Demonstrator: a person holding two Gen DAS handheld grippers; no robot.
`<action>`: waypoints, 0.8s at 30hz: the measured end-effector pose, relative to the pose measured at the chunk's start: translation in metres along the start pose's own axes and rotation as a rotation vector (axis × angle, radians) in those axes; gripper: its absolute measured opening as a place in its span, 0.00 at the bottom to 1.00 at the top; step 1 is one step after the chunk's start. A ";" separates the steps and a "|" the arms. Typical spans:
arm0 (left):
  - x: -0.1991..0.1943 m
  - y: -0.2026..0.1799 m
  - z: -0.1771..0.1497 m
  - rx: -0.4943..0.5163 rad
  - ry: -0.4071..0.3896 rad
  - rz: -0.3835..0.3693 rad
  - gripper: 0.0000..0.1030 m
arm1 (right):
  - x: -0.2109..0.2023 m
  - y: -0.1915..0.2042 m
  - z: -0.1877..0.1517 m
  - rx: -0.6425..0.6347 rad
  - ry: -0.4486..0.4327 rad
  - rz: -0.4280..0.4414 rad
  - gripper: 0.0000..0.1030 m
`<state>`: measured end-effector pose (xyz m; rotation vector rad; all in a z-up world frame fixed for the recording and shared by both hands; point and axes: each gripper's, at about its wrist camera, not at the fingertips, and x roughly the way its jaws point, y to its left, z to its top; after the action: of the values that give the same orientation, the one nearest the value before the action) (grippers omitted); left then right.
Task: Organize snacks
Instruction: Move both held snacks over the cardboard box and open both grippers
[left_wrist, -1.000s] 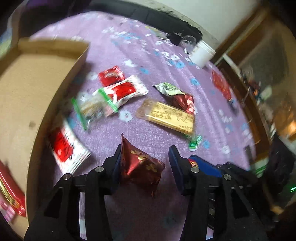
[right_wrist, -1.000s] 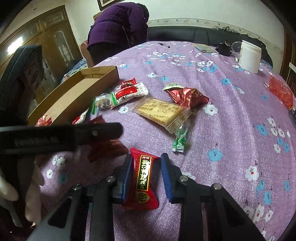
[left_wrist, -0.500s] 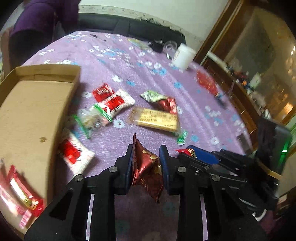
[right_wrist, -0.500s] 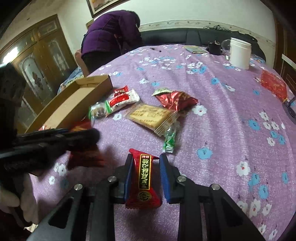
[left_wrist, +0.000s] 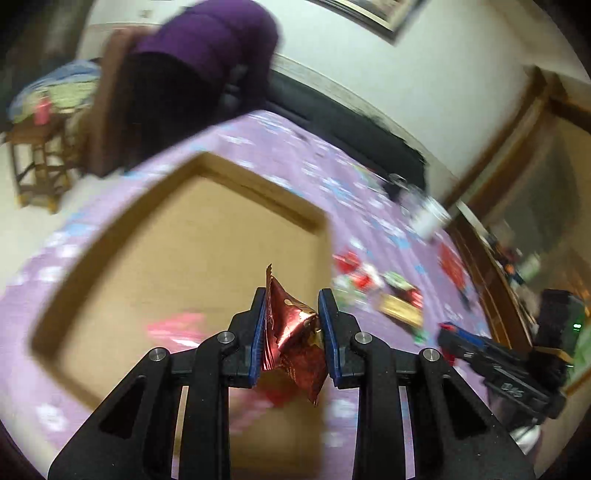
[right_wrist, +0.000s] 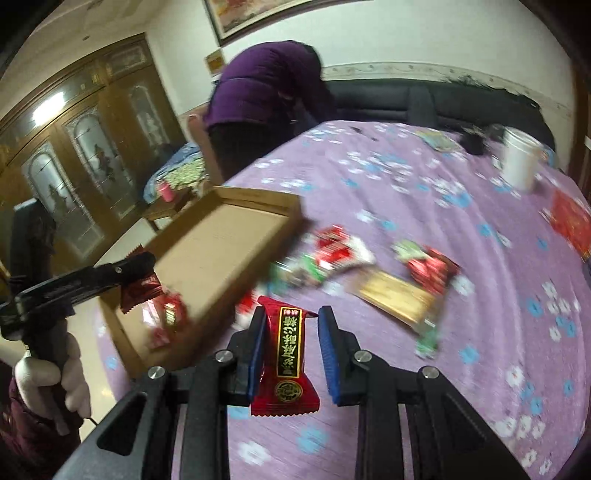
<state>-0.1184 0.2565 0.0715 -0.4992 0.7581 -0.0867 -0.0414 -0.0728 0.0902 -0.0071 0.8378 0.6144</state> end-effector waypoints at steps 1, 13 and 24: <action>-0.004 0.010 0.002 -0.012 -0.010 0.031 0.26 | 0.004 0.010 0.005 -0.012 0.003 0.016 0.29; 0.007 0.069 0.010 -0.022 0.024 0.194 0.26 | 0.111 0.094 0.040 -0.107 0.167 0.063 0.29; 0.011 0.085 0.013 -0.114 0.067 0.116 0.27 | 0.144 0.106 0.038 -0.116 0.202 0.066 0.47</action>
<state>-0.1098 0.3335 0.0334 -0.5619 0.8596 0.0480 0.0036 0.0968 0.0397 -0.1494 0.9997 0.7317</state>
